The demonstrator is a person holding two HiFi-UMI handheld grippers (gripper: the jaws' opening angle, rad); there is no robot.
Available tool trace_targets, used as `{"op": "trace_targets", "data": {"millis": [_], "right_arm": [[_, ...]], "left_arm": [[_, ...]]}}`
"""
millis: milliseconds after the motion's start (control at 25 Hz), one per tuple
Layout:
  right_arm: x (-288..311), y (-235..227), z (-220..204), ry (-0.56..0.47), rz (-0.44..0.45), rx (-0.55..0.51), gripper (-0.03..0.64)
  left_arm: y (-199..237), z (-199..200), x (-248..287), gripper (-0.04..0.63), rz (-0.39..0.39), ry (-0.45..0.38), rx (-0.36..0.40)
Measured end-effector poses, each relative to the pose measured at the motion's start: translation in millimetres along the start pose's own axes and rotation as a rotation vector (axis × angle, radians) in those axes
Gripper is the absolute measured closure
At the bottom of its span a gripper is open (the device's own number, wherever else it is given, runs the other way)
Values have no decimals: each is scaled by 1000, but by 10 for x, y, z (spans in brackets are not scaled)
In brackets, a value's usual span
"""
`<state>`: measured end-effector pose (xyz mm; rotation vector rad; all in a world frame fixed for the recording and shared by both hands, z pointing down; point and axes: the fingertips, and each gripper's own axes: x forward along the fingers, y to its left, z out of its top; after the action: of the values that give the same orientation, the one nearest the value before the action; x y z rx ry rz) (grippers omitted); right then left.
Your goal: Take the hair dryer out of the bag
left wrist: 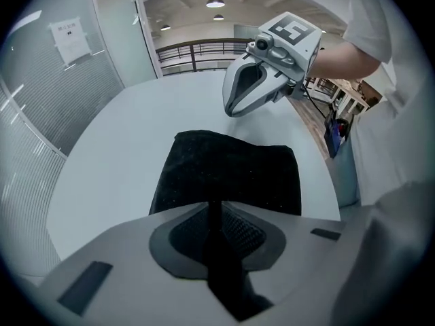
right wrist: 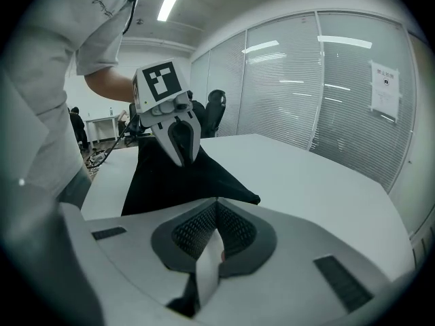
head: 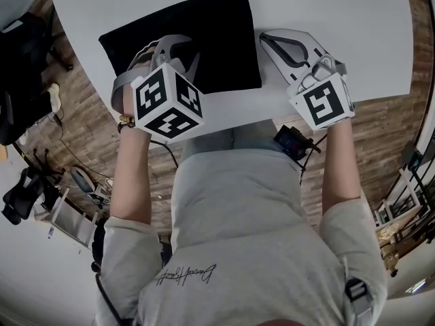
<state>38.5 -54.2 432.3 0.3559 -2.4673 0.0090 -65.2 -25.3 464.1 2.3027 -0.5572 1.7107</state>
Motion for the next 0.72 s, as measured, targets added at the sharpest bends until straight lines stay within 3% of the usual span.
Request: {"op": "trace_targets", "data": {"millis": [240,400,560,720], "right_arm": [[-16,25,-6,0,6,4,595],[6,58,-6,-4,17,1,595],[10,74,2,-7,24,-1,595],[-4,85,-4,-5,27,0,595]], "left_arm": [[-53,17,-28,560,-7,1,10],[-107,119,-33,458,-40,-12,26],[-154,65,128,431,-66,58,70],[-158,31,152,437,-89,56,47]]}}
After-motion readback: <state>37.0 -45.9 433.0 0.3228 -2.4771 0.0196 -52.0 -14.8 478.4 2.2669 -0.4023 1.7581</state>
